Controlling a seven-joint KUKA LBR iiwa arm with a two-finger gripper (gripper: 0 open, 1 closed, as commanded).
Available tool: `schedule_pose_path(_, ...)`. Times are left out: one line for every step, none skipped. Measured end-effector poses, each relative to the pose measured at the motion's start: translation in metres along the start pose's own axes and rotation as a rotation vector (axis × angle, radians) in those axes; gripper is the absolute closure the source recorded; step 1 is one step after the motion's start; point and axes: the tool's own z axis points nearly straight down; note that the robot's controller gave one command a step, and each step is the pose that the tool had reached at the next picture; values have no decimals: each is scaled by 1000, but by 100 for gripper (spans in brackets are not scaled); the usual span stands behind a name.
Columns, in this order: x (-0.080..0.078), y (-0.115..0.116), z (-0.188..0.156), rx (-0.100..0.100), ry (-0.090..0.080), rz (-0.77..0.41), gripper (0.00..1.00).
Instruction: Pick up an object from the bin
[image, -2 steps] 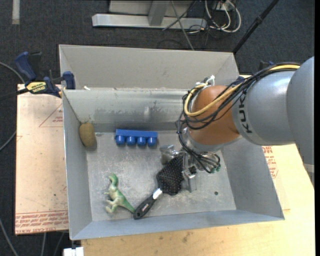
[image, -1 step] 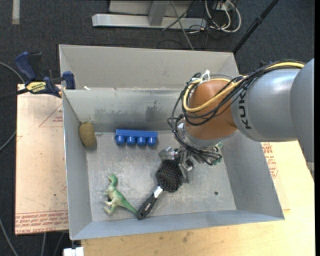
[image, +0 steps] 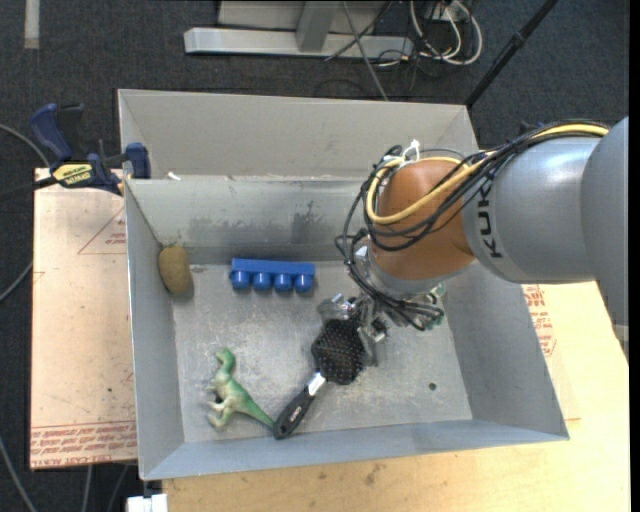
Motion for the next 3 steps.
schedule_pose_path(0,0,-3,-1,1,0,100)
schedule_pose_path(2,1,-21,-2,4,0,100)
schedule_pose_path(1,1,-39,0,2,0,100)
